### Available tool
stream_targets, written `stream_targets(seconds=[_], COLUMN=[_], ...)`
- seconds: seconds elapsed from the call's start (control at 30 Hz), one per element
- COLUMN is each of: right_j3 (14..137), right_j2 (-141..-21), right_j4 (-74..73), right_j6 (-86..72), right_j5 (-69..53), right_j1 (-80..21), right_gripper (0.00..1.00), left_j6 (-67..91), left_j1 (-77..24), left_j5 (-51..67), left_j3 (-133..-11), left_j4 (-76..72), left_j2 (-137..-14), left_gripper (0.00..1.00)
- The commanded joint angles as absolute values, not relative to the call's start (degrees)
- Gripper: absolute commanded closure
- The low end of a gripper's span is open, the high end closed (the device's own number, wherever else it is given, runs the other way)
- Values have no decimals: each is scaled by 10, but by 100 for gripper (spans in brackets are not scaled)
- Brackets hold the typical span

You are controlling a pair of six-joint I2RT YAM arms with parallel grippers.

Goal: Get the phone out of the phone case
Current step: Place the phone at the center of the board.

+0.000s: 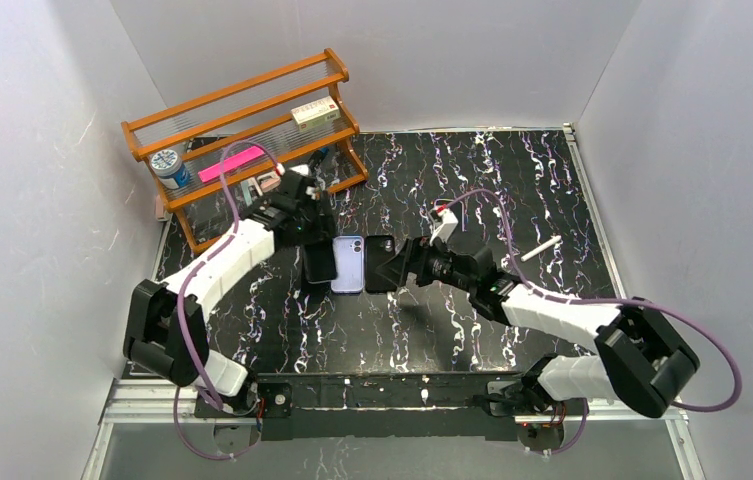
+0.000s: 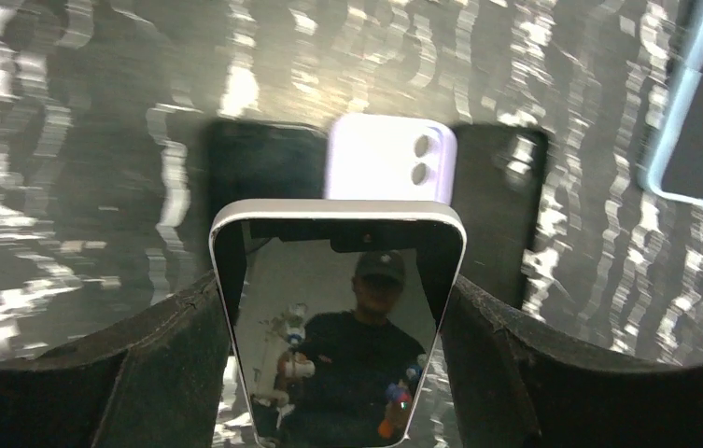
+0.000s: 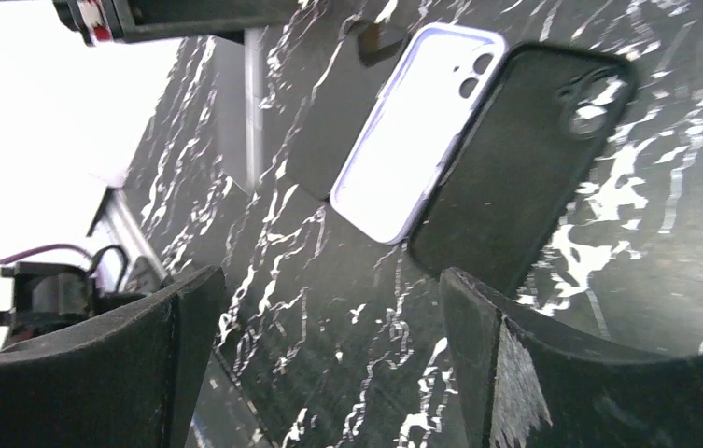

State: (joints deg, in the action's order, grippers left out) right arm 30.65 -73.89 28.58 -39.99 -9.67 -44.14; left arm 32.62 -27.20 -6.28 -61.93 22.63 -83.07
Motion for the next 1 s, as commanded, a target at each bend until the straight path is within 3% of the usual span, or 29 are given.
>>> stream_targets(seconds=[0.0,0.27,0.63,0.97], right_j3=[318,300,282,274], right_j2=[-692,-613,-571,-558], right_j4=[218,150,136,141], right_j6=[-334,-290,-269,-263], right_j5=[-11,85,125,121], right_j1=[-433,-426,-426,-426], right_gripper=[6,2,1,1], left_j6=[218,163,134,130], left_j1=[-217,-162,-132,-113], left_j5=[-127,-135,-104,-66], left_j3=[-680,-692,-684,-670], left_j4=[344,371,346,316], left_j2=[-854,-927,-984,-1007], left_gripper=[95,89,82,57])
